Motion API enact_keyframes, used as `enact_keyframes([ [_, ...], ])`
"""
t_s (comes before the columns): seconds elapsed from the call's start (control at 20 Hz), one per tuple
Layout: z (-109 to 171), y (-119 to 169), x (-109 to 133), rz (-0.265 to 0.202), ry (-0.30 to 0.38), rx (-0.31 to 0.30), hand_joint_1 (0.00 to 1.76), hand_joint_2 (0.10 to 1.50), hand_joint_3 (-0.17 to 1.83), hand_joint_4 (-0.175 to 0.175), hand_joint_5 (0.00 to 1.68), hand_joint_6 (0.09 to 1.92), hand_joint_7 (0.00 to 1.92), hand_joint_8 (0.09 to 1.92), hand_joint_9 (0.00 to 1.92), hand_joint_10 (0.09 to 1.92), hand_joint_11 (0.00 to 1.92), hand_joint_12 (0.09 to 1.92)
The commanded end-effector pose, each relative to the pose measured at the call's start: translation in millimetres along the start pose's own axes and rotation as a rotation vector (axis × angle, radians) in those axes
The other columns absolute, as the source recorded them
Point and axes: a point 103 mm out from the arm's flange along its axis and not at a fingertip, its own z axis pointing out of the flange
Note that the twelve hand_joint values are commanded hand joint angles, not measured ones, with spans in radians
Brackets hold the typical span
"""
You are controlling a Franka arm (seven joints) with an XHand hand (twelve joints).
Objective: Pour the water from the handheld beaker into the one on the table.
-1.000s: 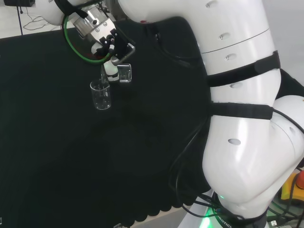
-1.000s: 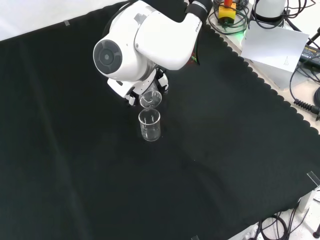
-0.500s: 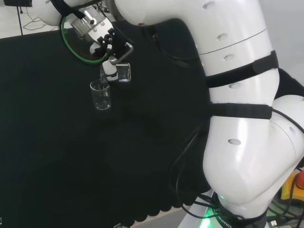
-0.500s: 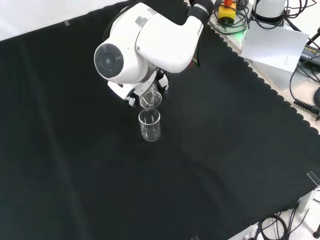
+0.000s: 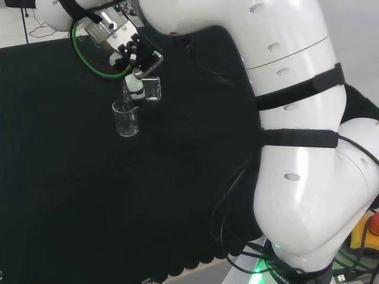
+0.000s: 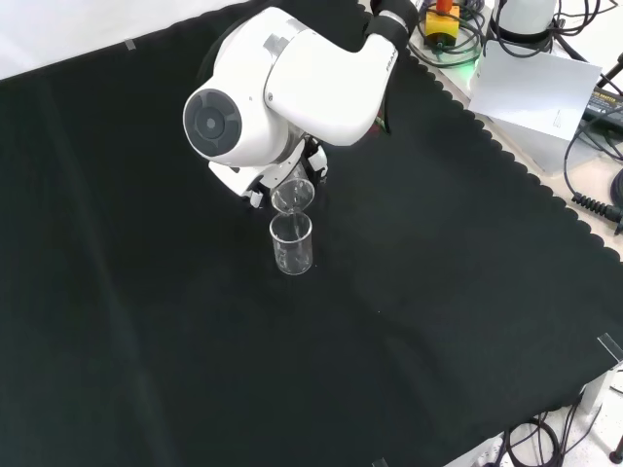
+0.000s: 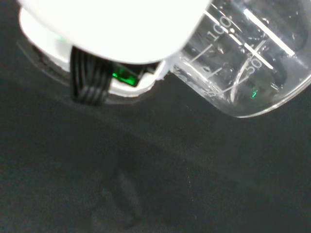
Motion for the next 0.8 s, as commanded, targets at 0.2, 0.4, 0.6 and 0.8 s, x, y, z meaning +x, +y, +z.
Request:
enact_keyframes([
  [0.2,-3.0,1.9,3.5,0.003,-0.024,0.022,1.31,0.59,0.85,-0.175,1.17,0.91,1.23,0.89,1.47,0.83,1.18,0.75],
  [0.4,-4.4,2.0,4.6,0.004,-0.032,0.028,1.31,0.59,0.85,-0.175,1.17,0.91,1.23,0.89,1.47,0.83,1.18,0.75],
  [0.6,-3.4,3.1,4.2,0.009,-0.040,0.039,1.31,0.59,0.85,-0.175,1.17,0.91,1.23,0.89,1.47,0.83,1.18,0.75],
  [0.8,-4.9,2.3,7.8,0.006,-0.058,0.040,1.31,0.59,0.85,-0.175,1.17,0.91,1.23,0.89,1.47,0.83,1.18,0.75],
])
